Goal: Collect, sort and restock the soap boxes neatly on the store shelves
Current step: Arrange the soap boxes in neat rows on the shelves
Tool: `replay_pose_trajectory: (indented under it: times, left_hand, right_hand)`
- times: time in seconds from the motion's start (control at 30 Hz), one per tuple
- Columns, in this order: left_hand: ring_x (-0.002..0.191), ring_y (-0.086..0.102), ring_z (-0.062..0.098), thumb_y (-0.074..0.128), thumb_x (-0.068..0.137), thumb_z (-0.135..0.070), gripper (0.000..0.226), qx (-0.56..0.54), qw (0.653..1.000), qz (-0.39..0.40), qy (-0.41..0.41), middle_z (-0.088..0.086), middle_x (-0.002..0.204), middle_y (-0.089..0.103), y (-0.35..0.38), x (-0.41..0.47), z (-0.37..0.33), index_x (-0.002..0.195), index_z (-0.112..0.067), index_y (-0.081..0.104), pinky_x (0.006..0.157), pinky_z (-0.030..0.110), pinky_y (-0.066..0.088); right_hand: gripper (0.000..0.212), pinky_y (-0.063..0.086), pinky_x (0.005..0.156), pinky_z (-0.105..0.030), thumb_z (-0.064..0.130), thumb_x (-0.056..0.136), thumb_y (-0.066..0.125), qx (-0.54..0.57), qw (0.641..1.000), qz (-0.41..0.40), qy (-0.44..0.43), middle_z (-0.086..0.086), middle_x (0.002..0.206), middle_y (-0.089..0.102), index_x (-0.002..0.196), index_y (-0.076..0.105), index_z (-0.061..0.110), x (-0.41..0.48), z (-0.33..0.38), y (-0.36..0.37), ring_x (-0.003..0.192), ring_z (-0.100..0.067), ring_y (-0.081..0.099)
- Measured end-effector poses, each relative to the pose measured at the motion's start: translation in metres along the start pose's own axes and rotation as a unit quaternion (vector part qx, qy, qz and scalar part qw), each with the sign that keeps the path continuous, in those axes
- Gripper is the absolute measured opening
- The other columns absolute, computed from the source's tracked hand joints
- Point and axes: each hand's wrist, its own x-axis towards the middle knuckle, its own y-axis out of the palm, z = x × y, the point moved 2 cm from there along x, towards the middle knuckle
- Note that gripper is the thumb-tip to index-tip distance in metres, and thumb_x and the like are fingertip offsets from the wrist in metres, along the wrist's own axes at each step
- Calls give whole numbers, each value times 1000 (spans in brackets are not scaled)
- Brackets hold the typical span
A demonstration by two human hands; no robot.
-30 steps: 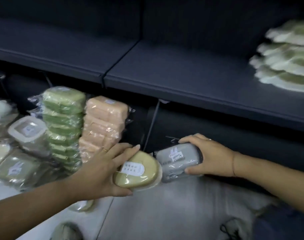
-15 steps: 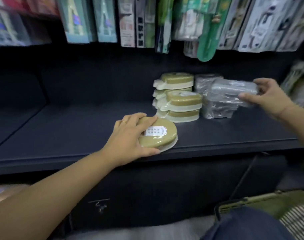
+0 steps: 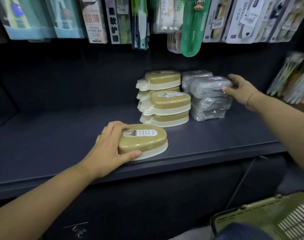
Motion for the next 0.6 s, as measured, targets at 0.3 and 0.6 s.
replay_pose_trajectory:
  times: [0.3, 0.6]
  left_hand:
    - [142, 16, 9, 58, 80, -65, 99, 11, 994, 74, -83, -13, 155, 18, -6, -8, 3, 154, -36, -1, 116, 31, 12]
    - [147, 2, 3, 22, 65, -94, 112, 106, 984, 102, -98, -12, 163, 6, -18, -27, 37, 156, -31, 1, 115, 21, -2]
  right_hand:
    - [67, 31, 111, -30, 50, 80, 62, -44, 968, 41, -245, -3, 134, 44, 135, 47, 14, -141, 102, 76, 128, -17, 41]
    - [92, 35, 107, -35, 74, 66, 66, -198, 917, 270, -216, 6, 138, 46, 142, 37, 33, -171, 137, 177, 127, -16, 42]
